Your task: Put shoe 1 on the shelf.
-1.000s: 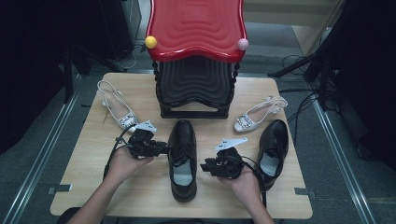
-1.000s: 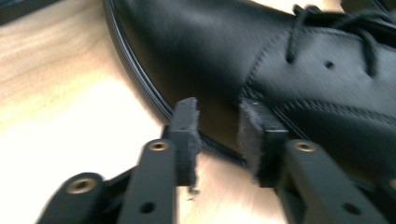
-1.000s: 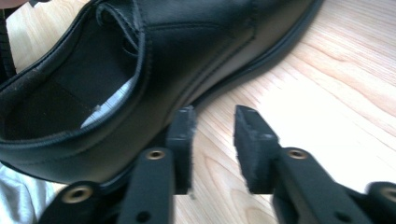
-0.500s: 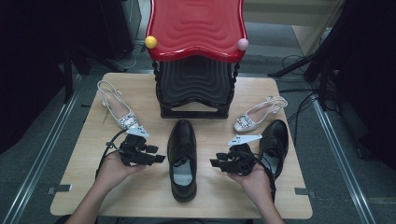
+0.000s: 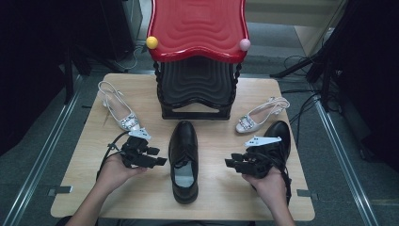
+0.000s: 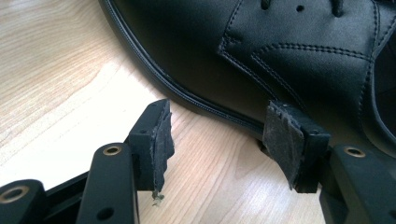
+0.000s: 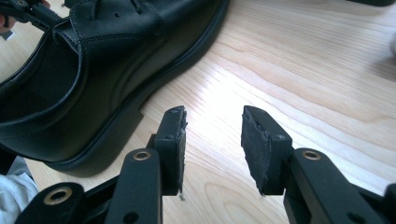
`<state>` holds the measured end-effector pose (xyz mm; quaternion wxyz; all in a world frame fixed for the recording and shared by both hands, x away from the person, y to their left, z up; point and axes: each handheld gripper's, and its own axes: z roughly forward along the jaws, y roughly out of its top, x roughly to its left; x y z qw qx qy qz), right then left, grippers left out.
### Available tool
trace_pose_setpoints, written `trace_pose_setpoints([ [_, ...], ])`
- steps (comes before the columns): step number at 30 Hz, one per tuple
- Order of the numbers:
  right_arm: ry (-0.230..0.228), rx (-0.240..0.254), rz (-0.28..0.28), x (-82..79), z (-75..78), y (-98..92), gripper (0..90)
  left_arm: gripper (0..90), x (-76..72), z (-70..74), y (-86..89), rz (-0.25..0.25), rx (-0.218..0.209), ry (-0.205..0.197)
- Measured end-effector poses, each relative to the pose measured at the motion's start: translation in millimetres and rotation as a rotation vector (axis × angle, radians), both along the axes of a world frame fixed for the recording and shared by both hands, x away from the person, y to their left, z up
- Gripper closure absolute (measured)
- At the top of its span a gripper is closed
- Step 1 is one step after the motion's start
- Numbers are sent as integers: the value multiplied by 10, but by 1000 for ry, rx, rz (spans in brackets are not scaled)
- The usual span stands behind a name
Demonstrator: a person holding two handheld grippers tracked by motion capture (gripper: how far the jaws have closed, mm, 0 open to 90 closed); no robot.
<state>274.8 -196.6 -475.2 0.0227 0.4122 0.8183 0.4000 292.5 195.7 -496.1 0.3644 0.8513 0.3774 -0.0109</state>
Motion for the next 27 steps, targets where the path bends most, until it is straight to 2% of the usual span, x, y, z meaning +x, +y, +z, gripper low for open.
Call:
trace_pose_setpoints([
  [11, -32, 7, -56, -160, 134, -247, 609, 419, 41, 3, -28, -5, 0, 2],
  [14, -44, -12, -84, -184, 167, -317, 609, 419, 57, -1, -35, -1, -1, 3],
  [20, -48, -18, -130, -233, 201, -471, 612, 420, 81, -7, -51, -8, 3, 2],
  [27, -47, -46, -165, -271, 201, -577, 615, 420, 106, -26, -83, -20, 17, 4],
])
